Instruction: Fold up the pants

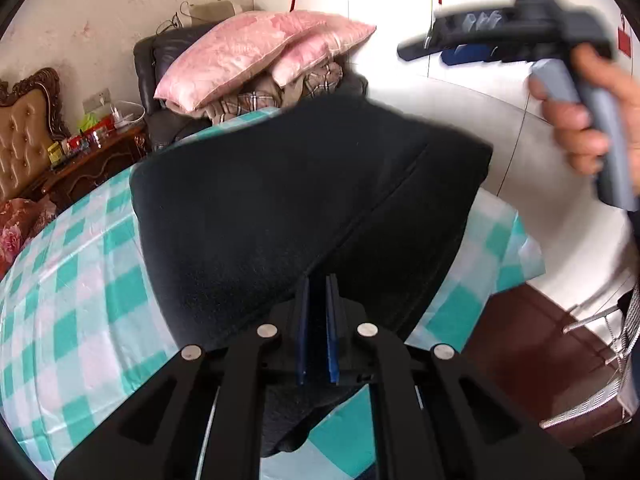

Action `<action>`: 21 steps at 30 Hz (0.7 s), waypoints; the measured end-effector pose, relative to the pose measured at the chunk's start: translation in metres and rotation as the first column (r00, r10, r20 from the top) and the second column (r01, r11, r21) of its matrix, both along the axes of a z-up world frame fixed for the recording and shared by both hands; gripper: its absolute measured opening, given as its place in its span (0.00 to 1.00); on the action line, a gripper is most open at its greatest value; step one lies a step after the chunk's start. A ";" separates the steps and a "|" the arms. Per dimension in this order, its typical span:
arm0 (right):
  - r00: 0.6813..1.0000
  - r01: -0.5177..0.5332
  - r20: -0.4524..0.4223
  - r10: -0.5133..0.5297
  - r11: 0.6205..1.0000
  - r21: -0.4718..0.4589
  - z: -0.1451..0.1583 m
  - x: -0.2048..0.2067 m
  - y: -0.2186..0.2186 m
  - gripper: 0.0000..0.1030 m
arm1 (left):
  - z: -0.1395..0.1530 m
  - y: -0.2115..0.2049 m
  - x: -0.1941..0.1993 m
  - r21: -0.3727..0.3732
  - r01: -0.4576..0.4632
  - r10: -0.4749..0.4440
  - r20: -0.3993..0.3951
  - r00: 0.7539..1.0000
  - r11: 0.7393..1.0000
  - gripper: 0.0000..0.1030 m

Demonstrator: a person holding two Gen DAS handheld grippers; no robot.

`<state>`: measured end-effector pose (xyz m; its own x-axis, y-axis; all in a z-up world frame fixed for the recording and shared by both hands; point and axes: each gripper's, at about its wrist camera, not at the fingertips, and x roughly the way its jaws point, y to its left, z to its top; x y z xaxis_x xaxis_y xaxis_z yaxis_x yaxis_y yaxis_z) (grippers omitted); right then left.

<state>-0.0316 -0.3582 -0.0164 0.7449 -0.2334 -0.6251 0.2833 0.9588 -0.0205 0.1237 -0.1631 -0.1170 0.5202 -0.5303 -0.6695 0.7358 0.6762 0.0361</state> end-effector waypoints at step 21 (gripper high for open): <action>0.973 0.189 -0.159 -0.168 0.974 0.128 -0.097 0.000 -0.017 0.78 | 0.049 -0.106 0.177 0.017 0.043 -0.041 -0.120 0.992 0.999 0.18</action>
